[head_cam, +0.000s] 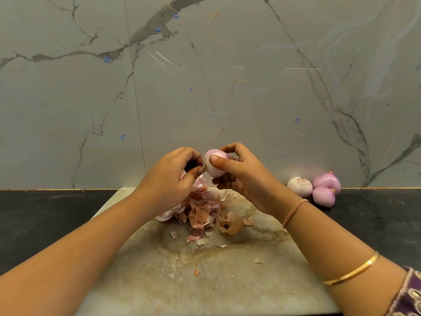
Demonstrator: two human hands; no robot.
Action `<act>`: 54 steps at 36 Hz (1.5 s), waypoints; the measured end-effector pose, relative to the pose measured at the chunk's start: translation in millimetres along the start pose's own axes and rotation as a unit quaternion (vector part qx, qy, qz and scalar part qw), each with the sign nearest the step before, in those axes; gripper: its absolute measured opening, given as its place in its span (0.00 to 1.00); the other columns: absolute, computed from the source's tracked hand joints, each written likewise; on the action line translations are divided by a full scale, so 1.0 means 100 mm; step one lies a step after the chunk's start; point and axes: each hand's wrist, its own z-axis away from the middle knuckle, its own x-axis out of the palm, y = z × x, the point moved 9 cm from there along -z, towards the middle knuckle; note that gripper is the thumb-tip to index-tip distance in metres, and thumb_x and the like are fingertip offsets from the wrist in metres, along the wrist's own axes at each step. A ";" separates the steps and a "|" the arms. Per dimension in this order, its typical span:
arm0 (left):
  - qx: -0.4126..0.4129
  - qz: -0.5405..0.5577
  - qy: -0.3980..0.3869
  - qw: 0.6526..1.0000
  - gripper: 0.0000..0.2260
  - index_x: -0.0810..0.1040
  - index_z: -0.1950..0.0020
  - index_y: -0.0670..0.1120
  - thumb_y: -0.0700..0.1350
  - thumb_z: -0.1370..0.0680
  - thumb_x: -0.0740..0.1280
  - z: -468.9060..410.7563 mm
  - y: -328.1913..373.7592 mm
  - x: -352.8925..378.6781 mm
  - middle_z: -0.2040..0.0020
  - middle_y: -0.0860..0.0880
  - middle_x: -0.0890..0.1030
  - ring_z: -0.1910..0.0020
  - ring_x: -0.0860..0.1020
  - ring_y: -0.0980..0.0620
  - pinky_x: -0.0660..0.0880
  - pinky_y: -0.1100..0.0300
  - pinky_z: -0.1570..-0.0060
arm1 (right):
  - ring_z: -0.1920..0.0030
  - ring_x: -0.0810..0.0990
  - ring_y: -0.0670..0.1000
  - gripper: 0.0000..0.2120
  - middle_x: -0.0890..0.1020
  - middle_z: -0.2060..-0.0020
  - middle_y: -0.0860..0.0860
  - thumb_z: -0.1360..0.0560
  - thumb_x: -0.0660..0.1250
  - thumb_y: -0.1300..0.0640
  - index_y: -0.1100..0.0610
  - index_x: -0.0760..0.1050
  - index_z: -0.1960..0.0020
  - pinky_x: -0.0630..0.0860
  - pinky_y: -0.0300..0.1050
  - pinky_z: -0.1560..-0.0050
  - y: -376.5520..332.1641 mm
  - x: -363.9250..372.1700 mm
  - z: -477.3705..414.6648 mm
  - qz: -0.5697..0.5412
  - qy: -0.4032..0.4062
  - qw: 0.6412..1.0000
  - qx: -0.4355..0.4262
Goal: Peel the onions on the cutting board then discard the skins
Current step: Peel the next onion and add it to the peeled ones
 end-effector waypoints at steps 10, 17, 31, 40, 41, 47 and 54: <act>-0.046 0.009 0.085 0.995 0.15 0.76 0.58 0.57 0.34 0.24 0.64 -0.01 -0.16 -0.21 0.55 0.58 0.77 0.56 0.76 0.61 0.72 0.70 0.59 | 0.52 0.75 0.44 0.23 0.70 0.50 0.42 0.26 0.72 0.57 0.50 0.62 0.38 0.75 0.28 0.57 -0.19 -0.08 0.03 0.169 0.056 0.977 -0.119; -0.056 0.032 0.132 0.989 0.07 0.81 0.58 0.52 0.43 0.23 0.67 0.04 -0.12 -0.30 0.58 0.58 0.80 0.58 0.76 0.62 0.71 0.69 0.63 | 0.49 0.72 0.46 0.22 0.72 0.43 0.51 0.29 0.75 0.55 0.51 0.66 0.44 0.72 0.26 0.58 -0.25 -0.08 0.03 0.262 0.066 0.950 -0.156; -0.017 -0.103 0.135 0.985 0.06 0.82 0.49 0.48 0.44 0.24 0.69 0.00 -0.19 -0.35 0.54 0.52 0.81 0.53 0.77 0.52 0.77 0.52 0.54 | 0.50 0.74 0.49 0.20 0.71 0.43 0.51 0.28 0.74 0.54 0.50 0.68 0.43 0.70 0.33 0.57 -0.20 -0.29 0.05 0.341 0.079 0.933 -0.082; -0.035 -0.094 0.133 0.986 0.07 0.83 0.49 0.45 0.45 0.23 0.67 0.03 -0.18 -0.39 0.54 0.50 0.82 0.55 0.78 0.51 0.78 0.52 0.55 | 0.51 0.76 0.54 0.20 0.75 0.45 0.53 0.29 0.74 0.55 0.52 0.69 0.42 0.75 0.42 0.61 -0.10 -1.05 0.45 0.444 0.140 0.883 0.062; -0.037 -0.092 0.133 0.986 0.07 0.83 0.49 0.45 0.44 0.23 0.67 0.03 -0.18 -0.39 0.54 0.50 0.82 0.55 0.78 0.51 0.78 0.52 0.54 | 0.52 0.77 0.54 0.21 0.74 0.45 0.52 0.28 0.74 0.55 0.53 0.69 0.39 0.77 0.43 0.60 -0.06 -1.11 0.50 0.459 0.132 0.875 0.086; -0.039 -0.086 0.123 0.988 0.07 0.83 0.49 0.45 0.45 0.23 0.67 0.03 -0.13 -0.36 0.54 0.49 0.82 0.55 0.79 0.51 0.78 0.52 0.54 | 0.39 0.70 0.58 0.21 0.72 0.39 0.58 0.23 0.65 0.54 0.57 0.69 0.32 0.69 0.48 0.38 0.02 -1.34 0.68 0.580 0.108 0.796 0.138; -0.051 -0.090 0.122 0.987 0.07 0.83 0.48 0.45 0.45 0.22 0.67 0.04 -0.12 -0.39 0.53 0.49 0.82 0.57 0.76 0.53 0.76 0.57 0.57 | 0.41 0.68 0.58 0.20 0.71 0.42 0.54 0.21 0.60 0.49 0.54 0.68 0.31 0.70 0.53 0.40 0.08 -1.37 0.72 0.671 0.070 0.722 0.153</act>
